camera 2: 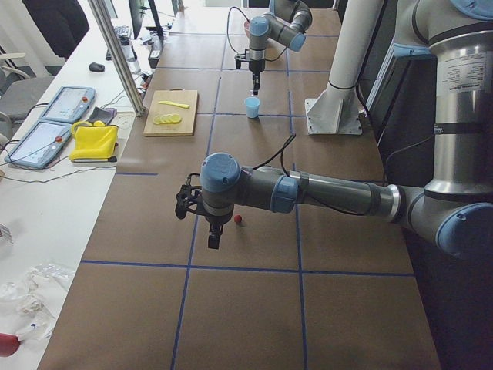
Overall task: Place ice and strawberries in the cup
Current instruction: 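Open the right gripper to drop the ice cube into the blue cup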
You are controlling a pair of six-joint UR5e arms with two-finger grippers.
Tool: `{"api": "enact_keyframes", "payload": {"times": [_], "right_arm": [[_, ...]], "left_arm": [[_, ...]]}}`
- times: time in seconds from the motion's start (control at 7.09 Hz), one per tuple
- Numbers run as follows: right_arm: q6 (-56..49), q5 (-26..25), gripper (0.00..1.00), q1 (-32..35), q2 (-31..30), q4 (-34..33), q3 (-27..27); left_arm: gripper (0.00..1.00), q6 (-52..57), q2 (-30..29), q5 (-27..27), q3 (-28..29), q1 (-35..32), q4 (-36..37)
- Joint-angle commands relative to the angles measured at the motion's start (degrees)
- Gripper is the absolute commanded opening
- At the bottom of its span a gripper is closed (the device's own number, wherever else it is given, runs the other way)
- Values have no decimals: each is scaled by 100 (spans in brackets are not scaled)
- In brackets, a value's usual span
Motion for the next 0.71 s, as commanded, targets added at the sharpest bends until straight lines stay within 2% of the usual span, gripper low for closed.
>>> {"api": "enact_keyframes", "payload": {"times": [0.0,0.42,0.56], "right_arm": [[2,-36,4,-39,19,19,-47],[-15,-36,22,-30,81,27,-73],[-7,-36,34,-30,81,36,-73]], "left_arm": [[100,0,2,1,3,9,0],[100,9,2,9,21,9,0],[100,9,-7,9,29,9,0]]}}
